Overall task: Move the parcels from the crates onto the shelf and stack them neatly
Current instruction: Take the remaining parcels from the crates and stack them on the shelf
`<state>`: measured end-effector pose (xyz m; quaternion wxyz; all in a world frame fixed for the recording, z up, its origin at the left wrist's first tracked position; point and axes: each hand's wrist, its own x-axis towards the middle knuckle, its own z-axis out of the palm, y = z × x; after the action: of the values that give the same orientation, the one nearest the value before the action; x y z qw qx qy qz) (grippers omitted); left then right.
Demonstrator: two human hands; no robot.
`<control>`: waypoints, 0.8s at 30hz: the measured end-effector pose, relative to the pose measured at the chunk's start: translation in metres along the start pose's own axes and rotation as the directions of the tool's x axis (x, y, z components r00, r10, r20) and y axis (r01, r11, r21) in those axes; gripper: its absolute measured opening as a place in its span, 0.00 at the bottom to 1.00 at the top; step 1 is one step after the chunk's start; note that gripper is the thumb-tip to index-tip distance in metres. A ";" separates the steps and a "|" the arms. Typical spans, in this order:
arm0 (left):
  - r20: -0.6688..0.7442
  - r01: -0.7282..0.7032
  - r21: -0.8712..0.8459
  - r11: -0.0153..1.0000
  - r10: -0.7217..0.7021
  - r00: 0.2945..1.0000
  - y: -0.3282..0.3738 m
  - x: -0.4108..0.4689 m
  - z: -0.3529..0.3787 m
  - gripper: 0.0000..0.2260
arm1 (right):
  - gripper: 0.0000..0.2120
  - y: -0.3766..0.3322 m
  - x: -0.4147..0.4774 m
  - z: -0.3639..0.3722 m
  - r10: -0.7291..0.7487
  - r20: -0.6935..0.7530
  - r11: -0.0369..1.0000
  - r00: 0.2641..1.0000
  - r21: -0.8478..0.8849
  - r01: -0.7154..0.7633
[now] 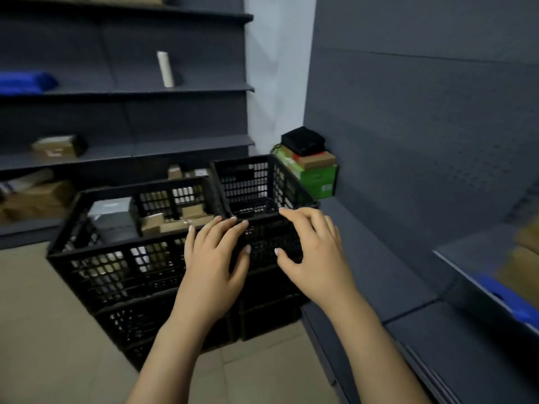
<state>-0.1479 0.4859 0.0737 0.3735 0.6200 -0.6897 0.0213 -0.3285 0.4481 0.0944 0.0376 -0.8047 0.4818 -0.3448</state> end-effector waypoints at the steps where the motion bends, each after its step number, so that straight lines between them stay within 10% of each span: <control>1: -0.012 0.024 0.013 1.000 -0.024 1.000 -0.020 0.006 -0.008 0.18 | 0.28 -0.011 0.015 0.015 -0.022 0.019 1.000 1.000 0.012 0.022; 24: -0.005 0.366 0.235 0.900 -0.376 0.927 -0.304 0.133 -0.001 0.19 | 0.30 -0.045 0.260 0.287 -0.256 0.359 0.963 0.898 0.181 0.202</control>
<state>0.1235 0.3048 0.0142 0.2819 0.7794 -0.5592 0.0177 -0.0474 0.1853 0.0288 0.1448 -0.9026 0.3420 -0.2177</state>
